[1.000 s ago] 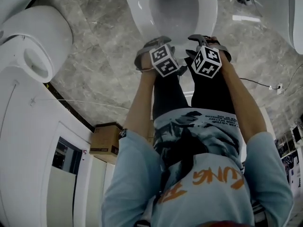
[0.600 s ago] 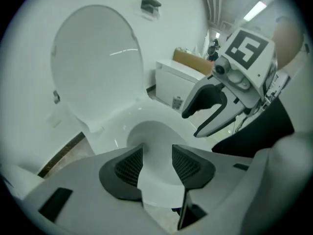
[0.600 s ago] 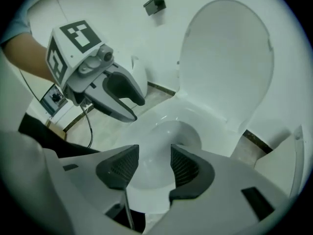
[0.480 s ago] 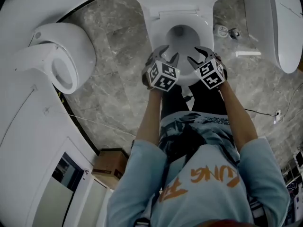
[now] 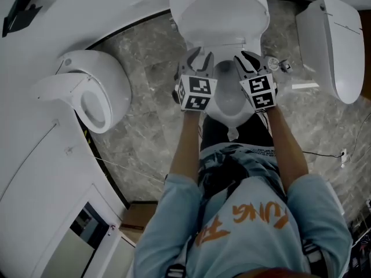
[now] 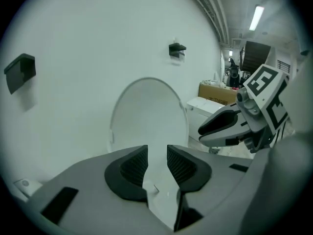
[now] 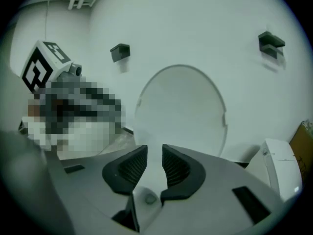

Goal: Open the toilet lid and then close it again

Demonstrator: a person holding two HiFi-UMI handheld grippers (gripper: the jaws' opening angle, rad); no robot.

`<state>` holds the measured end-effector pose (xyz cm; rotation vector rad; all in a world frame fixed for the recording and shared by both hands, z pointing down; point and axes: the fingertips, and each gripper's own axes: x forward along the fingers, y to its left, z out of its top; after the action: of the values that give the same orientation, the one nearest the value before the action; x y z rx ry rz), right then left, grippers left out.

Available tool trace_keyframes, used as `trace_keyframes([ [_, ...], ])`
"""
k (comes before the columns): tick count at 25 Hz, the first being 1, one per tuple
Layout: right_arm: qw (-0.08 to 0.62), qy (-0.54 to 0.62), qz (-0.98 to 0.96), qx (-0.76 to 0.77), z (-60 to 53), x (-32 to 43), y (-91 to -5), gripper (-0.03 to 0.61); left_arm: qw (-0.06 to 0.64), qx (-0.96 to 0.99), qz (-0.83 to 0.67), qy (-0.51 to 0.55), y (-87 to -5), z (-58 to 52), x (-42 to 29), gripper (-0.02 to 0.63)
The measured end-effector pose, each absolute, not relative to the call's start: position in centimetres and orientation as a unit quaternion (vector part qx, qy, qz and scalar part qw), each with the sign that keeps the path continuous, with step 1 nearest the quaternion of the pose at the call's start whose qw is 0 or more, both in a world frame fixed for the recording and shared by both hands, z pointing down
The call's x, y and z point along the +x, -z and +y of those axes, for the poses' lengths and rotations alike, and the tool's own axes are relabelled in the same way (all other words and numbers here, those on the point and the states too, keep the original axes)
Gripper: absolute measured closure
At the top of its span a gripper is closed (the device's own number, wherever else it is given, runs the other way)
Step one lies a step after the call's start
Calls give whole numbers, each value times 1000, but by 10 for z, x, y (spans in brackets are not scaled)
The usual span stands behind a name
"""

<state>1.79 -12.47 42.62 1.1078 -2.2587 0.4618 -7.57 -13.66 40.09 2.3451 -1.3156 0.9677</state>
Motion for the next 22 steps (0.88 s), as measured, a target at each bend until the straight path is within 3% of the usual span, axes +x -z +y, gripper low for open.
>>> trace_keyframes([
  [4, 251, -124, -847, 452, -184, 26, -364, 470, 91, 816, -474, -319, -347, -191, -78, 477],
  [8, 240, -56, -851, 464, -234, 26, -311, 463, 32, 824, -453, -339, -316, -234, -72, 441],
  [14, 290, 38, -851, 436, -289, 22, -293, 443, -21, 829, -401, -389, -313, -284, -60, 410],
  [22, 341, 99, -864, 357, -311, 5, -308, 425, -24, 833, -349, -428, -348, -299, -46, 396],
])
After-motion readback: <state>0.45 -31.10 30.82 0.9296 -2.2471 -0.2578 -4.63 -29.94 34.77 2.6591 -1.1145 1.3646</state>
